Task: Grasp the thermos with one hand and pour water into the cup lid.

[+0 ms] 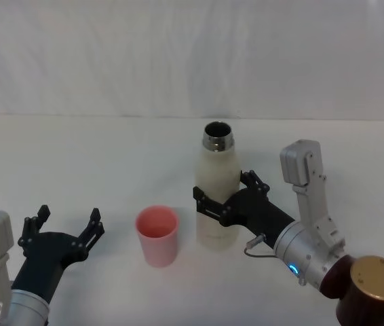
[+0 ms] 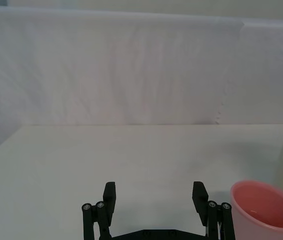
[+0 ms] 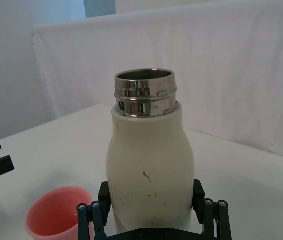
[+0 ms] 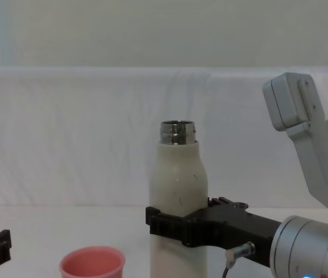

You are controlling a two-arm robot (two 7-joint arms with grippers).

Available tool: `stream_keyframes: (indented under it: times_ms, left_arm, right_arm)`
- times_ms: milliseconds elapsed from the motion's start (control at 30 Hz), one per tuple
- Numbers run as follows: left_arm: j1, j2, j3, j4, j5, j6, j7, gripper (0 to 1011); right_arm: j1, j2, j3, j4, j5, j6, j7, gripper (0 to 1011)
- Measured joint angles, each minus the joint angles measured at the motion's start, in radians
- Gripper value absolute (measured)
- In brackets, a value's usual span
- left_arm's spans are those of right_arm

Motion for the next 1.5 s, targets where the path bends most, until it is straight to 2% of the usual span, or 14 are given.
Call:
stream_keyframes:
  times_ms: [1267, 1500]
  left_arm:
    - [0.0, 0.0, 0.0, 0.0, 0.0, 0.0, 0.0, 1001]
    - [0.0, 0.0, 0.0, 0.0, 0.0, 0.0, 0.0, 1001]
  right_arm:
    - [0.02, -0.02, -0.003, 0.027, 0.005, 0.001, -0.008, 999]
    - [0.019, -0.02, -0.002, 0.027, 0.006, 0.001, -0.008, 961]
